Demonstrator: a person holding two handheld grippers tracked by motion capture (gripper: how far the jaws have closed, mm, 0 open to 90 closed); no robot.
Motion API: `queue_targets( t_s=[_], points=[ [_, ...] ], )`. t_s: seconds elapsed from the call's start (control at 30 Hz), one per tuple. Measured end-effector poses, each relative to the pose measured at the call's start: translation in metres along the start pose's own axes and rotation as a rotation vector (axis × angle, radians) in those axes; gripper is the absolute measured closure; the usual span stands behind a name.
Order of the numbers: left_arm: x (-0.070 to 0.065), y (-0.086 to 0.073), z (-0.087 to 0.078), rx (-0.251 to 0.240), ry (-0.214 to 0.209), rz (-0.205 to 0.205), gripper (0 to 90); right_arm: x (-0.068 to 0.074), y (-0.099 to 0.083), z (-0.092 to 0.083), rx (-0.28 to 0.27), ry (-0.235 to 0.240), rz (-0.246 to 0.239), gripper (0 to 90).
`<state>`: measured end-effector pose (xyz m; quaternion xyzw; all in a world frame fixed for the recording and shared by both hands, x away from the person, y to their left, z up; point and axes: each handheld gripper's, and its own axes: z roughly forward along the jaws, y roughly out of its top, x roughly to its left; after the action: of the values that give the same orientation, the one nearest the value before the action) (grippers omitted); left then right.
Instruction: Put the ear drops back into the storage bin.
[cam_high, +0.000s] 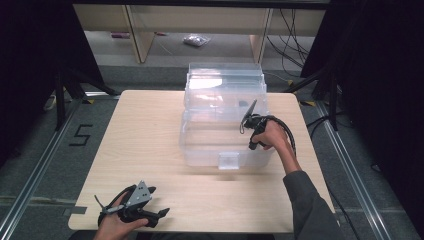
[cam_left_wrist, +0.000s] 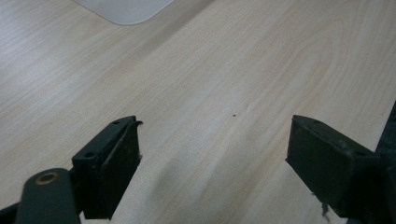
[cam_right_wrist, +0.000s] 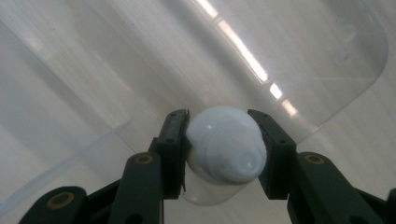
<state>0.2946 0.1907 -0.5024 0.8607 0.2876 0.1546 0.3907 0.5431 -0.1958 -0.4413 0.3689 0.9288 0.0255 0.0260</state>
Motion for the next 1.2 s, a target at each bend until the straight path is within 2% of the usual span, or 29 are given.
queue_targets(
  t_s=[0.07, 0.17, 0.2, 0.23, 0.33, 0.4, 0.47, 0.5, 0.53, 0.6, 0.63, 0.67, 0.73, 0.77, 0.8, 0.83, 0.87, 0.93, 0.97, 1.0, 1.07, 1.17, 1.2],
  points=[
    [0.001, 0.0, -0.001, 0.008, -0.002, 0.008, 16.7, 0.0, 0.0, 0.001, 0.008, 0.0, 0.007, 60.0],
    [0.0, 0.0, 0.0, 0.0, -0.002, 0.0, 16.8, 0.0, 0.0, 0.002, 0.007, 0.005, 0.011, 59.9],
    [0.0, 0.0, 0.0, 0.005, 0.0, 0.007, 16.8, -0.001, 0.0, 0.002, 0.004, 0.004, -0.003, 59.9],
    [0.0, 0.0, 0.0, 0.007, 0.0, 0.006, 16.8, 0.001, 0.0, 0.001, 0.008, 0.002, 0.02, 59.9],
    [-0.001, 0.0, 0.001, 0.002, -0.004, -0.003, 16.8, 0.0, -0.001, 0.001, 0.01, 0.011, 0.013, 59.6],
    [-0.001, 0.0, 0.0, 0.001, -0.01, -0.005, 16.8, 0.001, -0.003, -0.001, 0.004, 0.01, 0.027, 58.4],
    [-0.001, 0.0, 0.001, 0.002, -0.003, -0.003, 16.8, 0.004, -0.004, -0.003, 0.015, 0.011, 0.047, 53.8],
    [-0.001, 0.0, 0.0, 0.001, -0.004, -0.002, 16.8, 0.004, -0.005, -0.005, 0.014, 0.001, 0.036, 48.7],
    [-0.001, 0.0, 0.0, 0.001, -0.004, -0.002, 16.8, 0.004, -0.005, -0.005, 0.014, 0.001, 0.036, 48.7],
    [0.0, 0.0, 0.001, 0.006, -0.003, -0.002, 16.7, 0.004, -0.005, -0.008, -0.01, 0.021, 0.041, 41.6],
    [0.0, 0.0, 0.001, 0.008, -0.002, -0.002, 16.7, 0.006, -0.005, -0.01, -0.017, 0.012, 0.066, 39.8],
    [0.0, 0.0, 0.001, 0.003, -0.003, -0.005, 16.7, 0.004, -0.006, -0.011, -0.042, 0.0, 0.041, 39.2],
    [0.0, 0.0, 0.0, 0.0, -0.005, -0.008, 16.7, 0.007, -0.005, -0.021, -0.047, -0.006, 0.077, 37.1],
    [0.0, 0.0, 0.0, 0.002, -0.003, -0.025, 16.7, 0.007, -0.005, -0.021, -0.047, -0.006, 0.077, 37.1],
    [0.001, 0.0, 0.0, 0.007, 0.0, -0.005, 16.8, 0.007, -0.006, -0.026, -0.085, -0.025, 0.065, 34.4],
    [-0.001, 0.0, 0.001, -0.01, -0.01, -0.031, 16.8, 0.007, -0.006, -0.026, -0.085, -0.025, 0.065, 34.4],
    [0.0, 0.0, 0.0, 0.004, -0.003, -0.003, 16.8, 0.007, -0.008, -0.033, -0.13, -0.029, 0.065, 33.5],
    [0.0, 0.0, 0.0, 0.001, -0.004, -0.005, 16.7, 0.008, -0.009, -0.036, -0.147, -0.03, 0.067, 33.0],
    [0.0, 0.0, 0.0, 0.009, -0.001, -0.015, 16.7, 0.007, -0.01, -0.037, -0.172, -0.03, 0.045, 32.0],
    [0.0, 0.0, 0.001, 0.007, -0.004, -0.022, 16.7, 0.009, -0.011, -0.041, -0.182, -0.019, 0.066, 31.0],
    [0.0, 0.0, -0.001, 0.0, -0.002, -0.006, 16.8, 0.011, -0.015, -0.046, -0.206, -0.03, 0.076, 29.5],
    [0.0, 0.0, 0.0, 0.005, -0.002, -0.016, 16.7, 0.012, -0.017, -0.05, -0.225, -0.036, 0.07, 29.5],
    [0.001, 0.0, 0.0, -0.001, 0.004, -0.003, 16.8, 0.013, -0.019, -0.054, -0.239, -0.032, 0.066, 29.3]
  ],
)
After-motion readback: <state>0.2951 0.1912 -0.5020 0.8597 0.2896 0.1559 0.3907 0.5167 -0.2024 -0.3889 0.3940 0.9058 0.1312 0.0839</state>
